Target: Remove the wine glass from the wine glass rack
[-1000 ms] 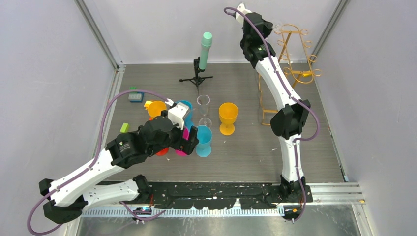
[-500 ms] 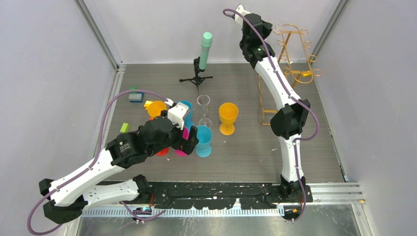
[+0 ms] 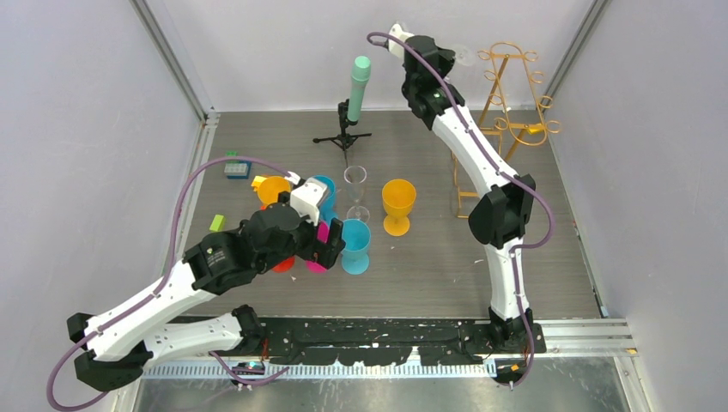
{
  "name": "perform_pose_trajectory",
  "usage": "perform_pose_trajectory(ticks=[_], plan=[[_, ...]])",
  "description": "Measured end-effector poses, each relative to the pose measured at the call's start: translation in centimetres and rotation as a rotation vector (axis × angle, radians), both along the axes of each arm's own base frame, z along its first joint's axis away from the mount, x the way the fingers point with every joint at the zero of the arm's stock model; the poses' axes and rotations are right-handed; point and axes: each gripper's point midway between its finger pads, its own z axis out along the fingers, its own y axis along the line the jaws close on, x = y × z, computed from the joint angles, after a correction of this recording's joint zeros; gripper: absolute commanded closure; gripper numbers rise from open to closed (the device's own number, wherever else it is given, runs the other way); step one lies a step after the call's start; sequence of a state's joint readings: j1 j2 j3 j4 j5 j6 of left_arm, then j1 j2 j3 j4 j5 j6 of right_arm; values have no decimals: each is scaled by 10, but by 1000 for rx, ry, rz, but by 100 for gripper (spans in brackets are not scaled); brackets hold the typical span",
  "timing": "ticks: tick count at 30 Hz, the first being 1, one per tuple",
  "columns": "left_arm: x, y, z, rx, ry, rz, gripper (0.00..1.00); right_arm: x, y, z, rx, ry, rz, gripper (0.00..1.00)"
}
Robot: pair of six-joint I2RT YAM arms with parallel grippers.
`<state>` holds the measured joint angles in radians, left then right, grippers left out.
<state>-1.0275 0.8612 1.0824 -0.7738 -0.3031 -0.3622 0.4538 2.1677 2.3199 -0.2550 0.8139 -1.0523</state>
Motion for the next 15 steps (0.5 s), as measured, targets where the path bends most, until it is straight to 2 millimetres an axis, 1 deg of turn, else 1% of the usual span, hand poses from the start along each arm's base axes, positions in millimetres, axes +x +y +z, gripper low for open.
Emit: perform_pose_trajectory(ticks=[3, 7, 11, 15], plan=[[0, 2, 2, -7, -7, 4, 0, -6, 14, -2, -21, 16, 29, 100], [0, 4, 5, -16, -14, 11, 0, -20, 28, 4, -40, 24, 62, 100], [0, 2, 8, -32, -18, 14, 0, -38, 35, 24, -40, 5, 83, 100], [0, 1, 9, -51, -11, 22, 0, -65, 35, 48, -35, -19, 101, 100]])
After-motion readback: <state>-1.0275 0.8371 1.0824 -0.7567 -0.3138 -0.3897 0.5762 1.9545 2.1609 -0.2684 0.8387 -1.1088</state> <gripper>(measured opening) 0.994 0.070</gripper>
